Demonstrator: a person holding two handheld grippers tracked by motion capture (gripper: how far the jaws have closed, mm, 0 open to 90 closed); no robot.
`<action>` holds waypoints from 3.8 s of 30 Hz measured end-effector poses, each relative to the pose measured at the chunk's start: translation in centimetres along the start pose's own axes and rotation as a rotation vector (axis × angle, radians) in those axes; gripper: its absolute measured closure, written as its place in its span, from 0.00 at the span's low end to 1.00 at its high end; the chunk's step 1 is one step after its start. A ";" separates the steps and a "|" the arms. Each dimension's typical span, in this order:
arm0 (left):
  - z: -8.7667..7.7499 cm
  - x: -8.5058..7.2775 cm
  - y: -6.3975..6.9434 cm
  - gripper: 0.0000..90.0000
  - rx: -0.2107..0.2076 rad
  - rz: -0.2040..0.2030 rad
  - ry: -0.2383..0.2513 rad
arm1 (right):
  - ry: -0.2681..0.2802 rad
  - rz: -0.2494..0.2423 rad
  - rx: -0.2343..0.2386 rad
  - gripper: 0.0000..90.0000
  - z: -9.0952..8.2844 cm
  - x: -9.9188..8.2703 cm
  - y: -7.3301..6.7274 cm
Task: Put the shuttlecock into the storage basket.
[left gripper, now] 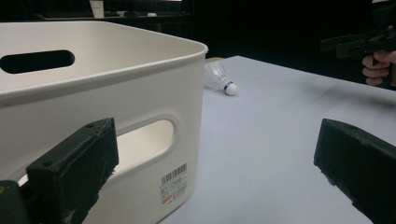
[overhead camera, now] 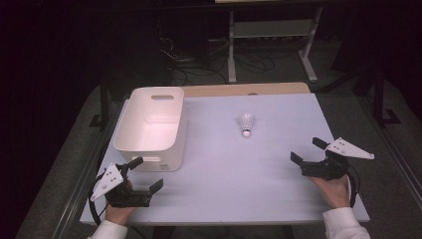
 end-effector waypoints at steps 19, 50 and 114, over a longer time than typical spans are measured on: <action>-0.4 -0.1 -0.6 0.00 0.010 -0.042 0.008 | -0.064 0.006 0.001 0.00 0.3 0.1 -0.2; -0.5 -0.2 -0.5 0.00 0.016 -0.031 -0.011 | -0.191 -0.023 0.028 0.00 3.6 2.7 0.4; -0.4 -0.1 -0.6 0.00 0.015 -0.048 -0.001 | -0.334 -0.040 0.069 0.00 11.5 8.8 1.8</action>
Point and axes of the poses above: each handheld gripper's, and its own axes: z roughly forward along the jaws, x roughly out of its top, y roughly to its right, the point moved 1 cm from there along z, roughly forward along the jaws
